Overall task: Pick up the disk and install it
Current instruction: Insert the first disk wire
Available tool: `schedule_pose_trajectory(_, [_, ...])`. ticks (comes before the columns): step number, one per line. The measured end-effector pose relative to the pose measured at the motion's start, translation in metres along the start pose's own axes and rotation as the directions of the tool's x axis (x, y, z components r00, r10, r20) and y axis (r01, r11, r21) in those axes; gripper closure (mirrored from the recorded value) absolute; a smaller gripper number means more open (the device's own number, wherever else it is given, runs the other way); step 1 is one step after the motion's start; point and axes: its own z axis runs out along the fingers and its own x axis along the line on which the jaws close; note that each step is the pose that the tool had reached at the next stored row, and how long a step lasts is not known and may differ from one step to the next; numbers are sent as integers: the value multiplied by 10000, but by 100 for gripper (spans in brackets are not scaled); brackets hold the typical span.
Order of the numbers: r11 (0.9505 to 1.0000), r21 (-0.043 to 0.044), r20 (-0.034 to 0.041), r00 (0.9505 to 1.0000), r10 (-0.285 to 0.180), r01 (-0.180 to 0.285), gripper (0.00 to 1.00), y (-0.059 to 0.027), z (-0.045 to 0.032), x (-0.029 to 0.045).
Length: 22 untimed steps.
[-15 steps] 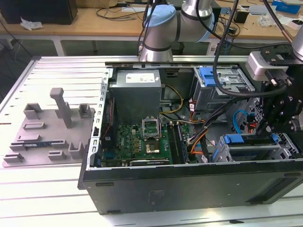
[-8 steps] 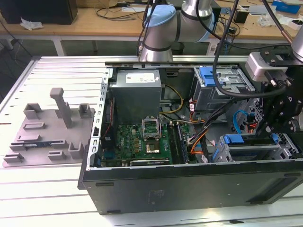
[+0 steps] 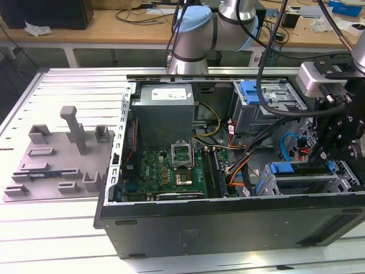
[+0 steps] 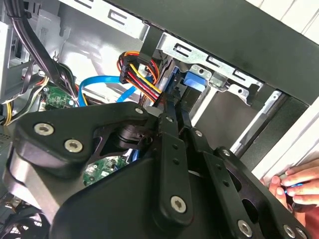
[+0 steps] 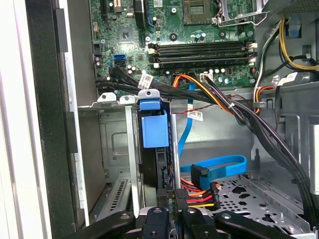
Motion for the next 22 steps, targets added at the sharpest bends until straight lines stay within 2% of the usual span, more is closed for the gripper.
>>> schedule_pose_trajectory(4, [10000, 1, 0, 10000, 0, 0, 83, 0, -9, 0])
schedule_pose_trajectory(6, [10000, 1, -2, 10000, -1, 1, 83, 3, -5, 31])
schedule_pose_trajectory(22, [10000, 1, 2, 10000, -1, 1, 83, 5, 27, 31])
